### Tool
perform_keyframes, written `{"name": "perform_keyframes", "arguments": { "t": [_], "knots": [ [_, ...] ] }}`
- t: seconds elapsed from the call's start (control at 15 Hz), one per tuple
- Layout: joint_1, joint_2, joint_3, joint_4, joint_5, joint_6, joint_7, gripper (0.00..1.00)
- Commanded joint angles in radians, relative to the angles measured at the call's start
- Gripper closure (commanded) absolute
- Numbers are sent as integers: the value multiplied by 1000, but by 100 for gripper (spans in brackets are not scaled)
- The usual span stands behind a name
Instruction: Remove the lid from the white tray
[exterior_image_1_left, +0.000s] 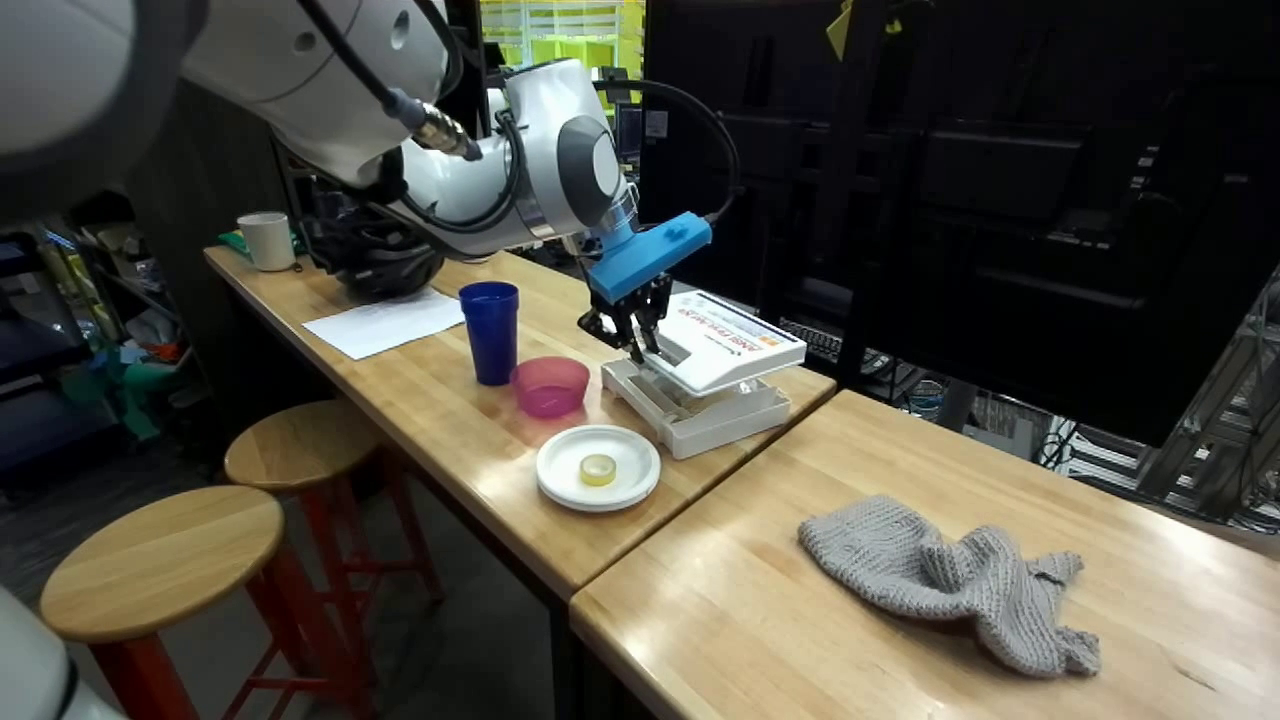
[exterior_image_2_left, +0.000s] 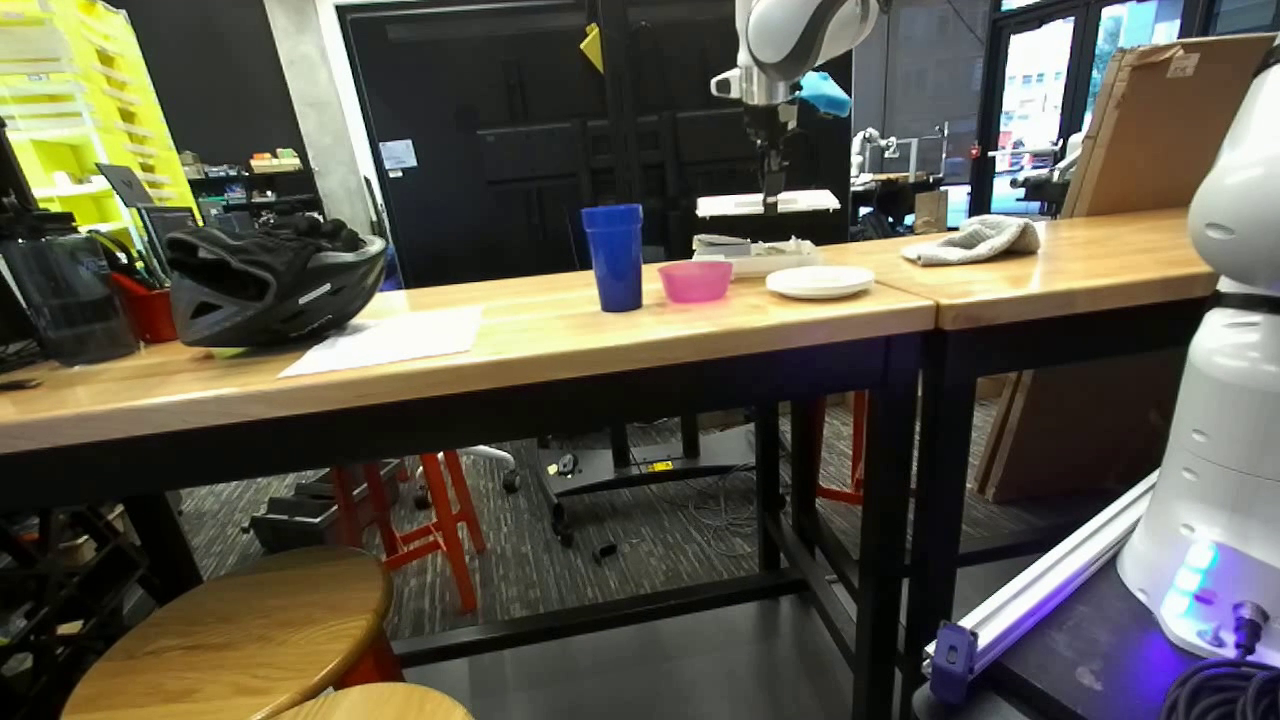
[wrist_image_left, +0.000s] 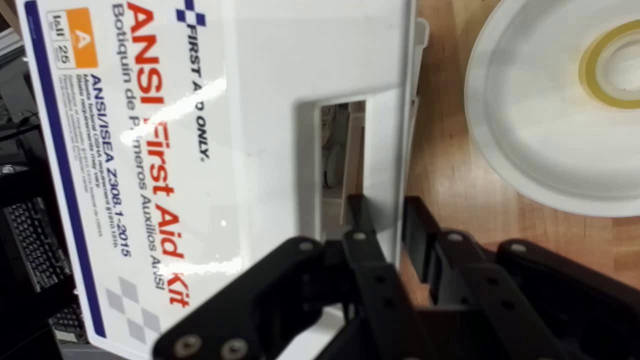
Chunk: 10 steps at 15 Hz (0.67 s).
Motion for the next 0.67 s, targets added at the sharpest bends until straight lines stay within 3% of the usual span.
{"name": "perform_keyframes", "arguments": {
  "t": [0.0, 0.6],
  "knots": [
    [0, -47, -12, -26, -15, -26, 8, 95],
    [-11, -82, -43, -64, -7, -44, 23, 95]
  ]
}}
